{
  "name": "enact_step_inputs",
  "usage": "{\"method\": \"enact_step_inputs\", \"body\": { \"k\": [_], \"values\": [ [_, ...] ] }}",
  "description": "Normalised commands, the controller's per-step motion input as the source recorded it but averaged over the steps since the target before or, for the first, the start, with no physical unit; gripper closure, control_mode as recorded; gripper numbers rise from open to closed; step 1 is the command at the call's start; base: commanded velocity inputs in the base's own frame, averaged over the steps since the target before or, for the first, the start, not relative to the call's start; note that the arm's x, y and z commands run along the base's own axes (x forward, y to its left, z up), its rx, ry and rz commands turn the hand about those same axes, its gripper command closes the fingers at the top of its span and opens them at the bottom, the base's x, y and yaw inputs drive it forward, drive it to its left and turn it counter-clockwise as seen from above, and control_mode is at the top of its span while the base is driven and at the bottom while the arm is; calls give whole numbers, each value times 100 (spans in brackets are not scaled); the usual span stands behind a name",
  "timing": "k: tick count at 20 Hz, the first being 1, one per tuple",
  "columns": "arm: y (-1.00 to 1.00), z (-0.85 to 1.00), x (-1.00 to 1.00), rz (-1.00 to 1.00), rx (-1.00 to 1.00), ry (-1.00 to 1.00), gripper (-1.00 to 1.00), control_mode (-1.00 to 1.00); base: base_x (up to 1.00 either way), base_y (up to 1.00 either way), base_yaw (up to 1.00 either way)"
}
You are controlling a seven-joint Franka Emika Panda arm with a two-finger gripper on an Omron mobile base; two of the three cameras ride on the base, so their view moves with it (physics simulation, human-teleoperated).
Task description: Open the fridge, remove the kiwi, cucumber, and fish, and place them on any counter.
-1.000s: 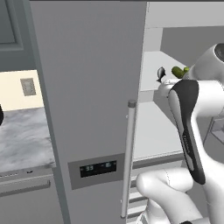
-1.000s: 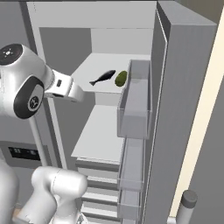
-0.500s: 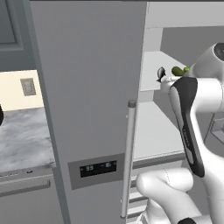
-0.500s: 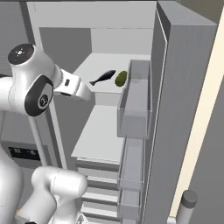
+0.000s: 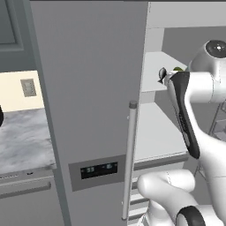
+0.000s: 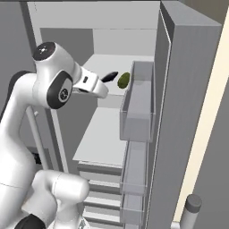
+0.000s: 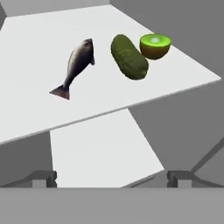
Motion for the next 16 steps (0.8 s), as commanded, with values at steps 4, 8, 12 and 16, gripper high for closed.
{"method": "enact_step_inputs", "body": {
  "k": [4,8,12,16],
  "values": [
    [-37,-1,76,-1,0,0,-100,-100,0,0,0],
    [-38,-3,58,0,0,-2,-100,-100,0,0,0],
    [-29,-8,18,2,0,-6,-100,-100,0,0,0],
    [-24,-14,19,3,0,-7,-100,-100,0,0,0]
  ]
}}
